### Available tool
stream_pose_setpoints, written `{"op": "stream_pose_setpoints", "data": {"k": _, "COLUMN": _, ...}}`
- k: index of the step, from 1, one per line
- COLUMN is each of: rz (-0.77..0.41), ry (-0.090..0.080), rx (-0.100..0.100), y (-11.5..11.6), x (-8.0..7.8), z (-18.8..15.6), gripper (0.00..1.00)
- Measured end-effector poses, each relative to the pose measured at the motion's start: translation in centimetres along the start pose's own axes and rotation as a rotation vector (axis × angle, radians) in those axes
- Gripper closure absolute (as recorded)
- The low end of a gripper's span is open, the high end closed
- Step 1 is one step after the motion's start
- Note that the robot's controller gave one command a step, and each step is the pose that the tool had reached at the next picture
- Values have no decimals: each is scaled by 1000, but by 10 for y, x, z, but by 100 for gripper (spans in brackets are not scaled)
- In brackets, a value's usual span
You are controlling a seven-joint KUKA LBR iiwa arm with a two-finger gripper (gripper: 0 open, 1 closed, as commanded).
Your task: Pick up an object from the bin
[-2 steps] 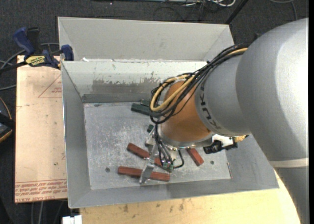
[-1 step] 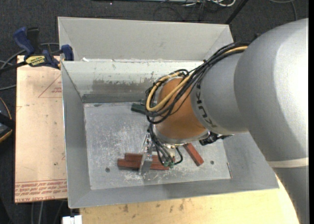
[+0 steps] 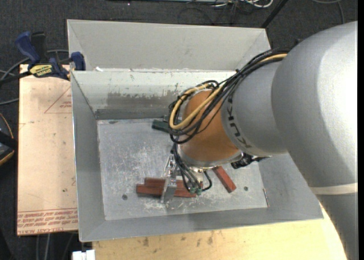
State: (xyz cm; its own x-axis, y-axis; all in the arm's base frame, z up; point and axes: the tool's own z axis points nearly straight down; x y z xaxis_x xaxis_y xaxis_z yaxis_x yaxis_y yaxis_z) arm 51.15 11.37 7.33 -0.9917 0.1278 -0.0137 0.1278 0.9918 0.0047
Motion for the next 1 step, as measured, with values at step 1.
{"op": "stream_pose_setpoints", "data": {"k": 1, "rz": 0, "ry": 8, "rx": 3, "y": -1, "x": 2, "z": -4, "gripper": 100}}
